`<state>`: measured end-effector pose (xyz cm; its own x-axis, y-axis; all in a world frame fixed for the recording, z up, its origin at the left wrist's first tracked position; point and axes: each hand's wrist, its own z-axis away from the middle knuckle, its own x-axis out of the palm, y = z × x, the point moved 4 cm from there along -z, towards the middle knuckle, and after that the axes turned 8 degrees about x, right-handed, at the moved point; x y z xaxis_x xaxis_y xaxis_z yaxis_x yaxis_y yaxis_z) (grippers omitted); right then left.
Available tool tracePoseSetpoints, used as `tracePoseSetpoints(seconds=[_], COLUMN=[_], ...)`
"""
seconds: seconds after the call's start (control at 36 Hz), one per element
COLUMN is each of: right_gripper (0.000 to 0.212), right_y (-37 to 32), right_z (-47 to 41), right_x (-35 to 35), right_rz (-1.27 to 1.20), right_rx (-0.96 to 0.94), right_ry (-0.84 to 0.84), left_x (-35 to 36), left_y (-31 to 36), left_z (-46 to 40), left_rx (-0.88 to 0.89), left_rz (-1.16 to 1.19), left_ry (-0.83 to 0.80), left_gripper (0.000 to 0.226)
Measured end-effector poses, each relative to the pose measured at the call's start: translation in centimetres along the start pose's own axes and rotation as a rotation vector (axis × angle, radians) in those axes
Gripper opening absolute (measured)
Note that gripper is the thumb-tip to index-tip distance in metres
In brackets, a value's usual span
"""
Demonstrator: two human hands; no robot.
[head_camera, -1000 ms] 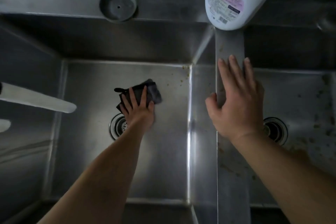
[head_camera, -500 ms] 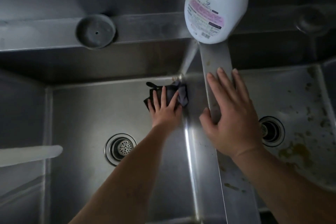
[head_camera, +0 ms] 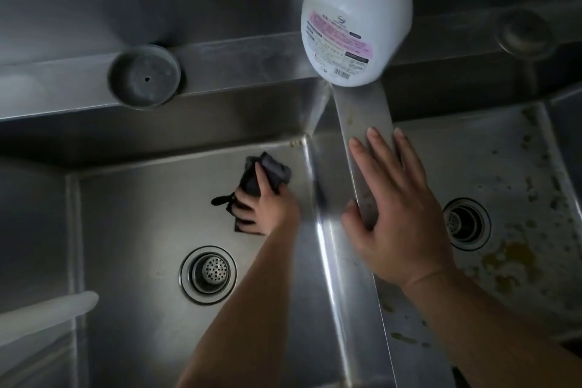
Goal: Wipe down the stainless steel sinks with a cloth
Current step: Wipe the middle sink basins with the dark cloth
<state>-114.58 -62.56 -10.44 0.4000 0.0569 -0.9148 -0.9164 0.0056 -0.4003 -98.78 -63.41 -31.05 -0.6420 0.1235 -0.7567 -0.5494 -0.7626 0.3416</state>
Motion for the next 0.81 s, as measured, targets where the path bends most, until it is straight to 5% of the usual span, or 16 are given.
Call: tracePoseSetpoints(seconds=[0.17, 0.53, 0.72, 0.81], right_gripper=[0.074, 0.076, 0.076, 0.077], right_y=[0.1, 0.1, -0.2, -0.2], right_z=[-0.1, 0.0, 0.0, 0.1], right_x=[0.0, 0.1, -0.1, -0.1], right_rz=[-0.004, 0.035, 0.038, 0.038], right_rx=[-0.011, 0.02, 0.029, 0.034], right_ry=[0.024, -0.006, -0.039, -0.045], left_x=[2.0, 0.2, -1.0, -0.7], left_y=[7.1, 6.2, 1.5, -2.3], left_z=[-0.6, -3.8, -2.0, 0.5], left_rx=[0.156, 0.536, 1.032, 1.225], left_rz=[-0.07, -0.432, -0.637, -0.735], left_ry=[-0.126, -0.212, -0.252, -0.396], left_gripper=[0.055, 0.066, 0.055, 0.057])
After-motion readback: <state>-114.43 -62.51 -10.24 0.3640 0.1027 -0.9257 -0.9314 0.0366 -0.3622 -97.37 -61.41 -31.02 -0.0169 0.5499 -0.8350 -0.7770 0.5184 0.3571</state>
